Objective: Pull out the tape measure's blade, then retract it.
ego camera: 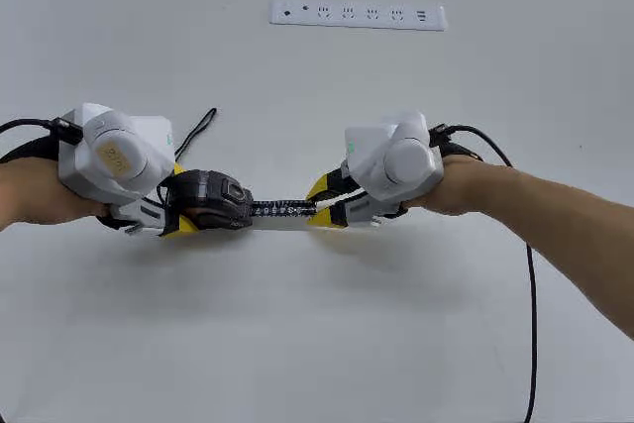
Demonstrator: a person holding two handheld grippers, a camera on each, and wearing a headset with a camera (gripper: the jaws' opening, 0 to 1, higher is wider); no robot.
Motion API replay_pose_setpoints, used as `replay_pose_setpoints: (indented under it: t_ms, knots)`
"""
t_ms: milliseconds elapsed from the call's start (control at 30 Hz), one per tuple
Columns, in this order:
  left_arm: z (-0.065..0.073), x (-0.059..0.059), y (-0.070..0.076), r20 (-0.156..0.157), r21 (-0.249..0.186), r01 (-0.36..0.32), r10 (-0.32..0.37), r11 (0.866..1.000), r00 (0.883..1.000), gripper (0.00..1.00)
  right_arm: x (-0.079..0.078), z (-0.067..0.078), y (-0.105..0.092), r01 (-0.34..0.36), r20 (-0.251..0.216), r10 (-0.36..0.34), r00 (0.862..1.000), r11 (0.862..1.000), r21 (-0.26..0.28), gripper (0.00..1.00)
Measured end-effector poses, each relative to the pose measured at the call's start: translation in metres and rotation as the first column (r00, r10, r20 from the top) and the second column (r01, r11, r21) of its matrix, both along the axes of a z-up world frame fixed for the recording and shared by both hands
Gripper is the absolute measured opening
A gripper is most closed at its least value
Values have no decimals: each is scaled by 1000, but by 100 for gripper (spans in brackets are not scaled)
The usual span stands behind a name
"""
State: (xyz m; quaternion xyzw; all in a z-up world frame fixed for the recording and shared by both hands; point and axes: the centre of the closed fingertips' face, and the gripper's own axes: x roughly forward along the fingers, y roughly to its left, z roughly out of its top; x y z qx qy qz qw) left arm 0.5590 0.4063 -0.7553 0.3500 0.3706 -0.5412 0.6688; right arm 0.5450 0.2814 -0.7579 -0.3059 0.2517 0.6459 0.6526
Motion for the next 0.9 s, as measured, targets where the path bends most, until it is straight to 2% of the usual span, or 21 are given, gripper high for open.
replay_pose_setpoints:
  t_ms: [900]
  knots:
    - [0,-1,-1,1,-2,0,0,1000,1000,31,-6,2,-51,11,-16,-11,1000,1000,-14,12]
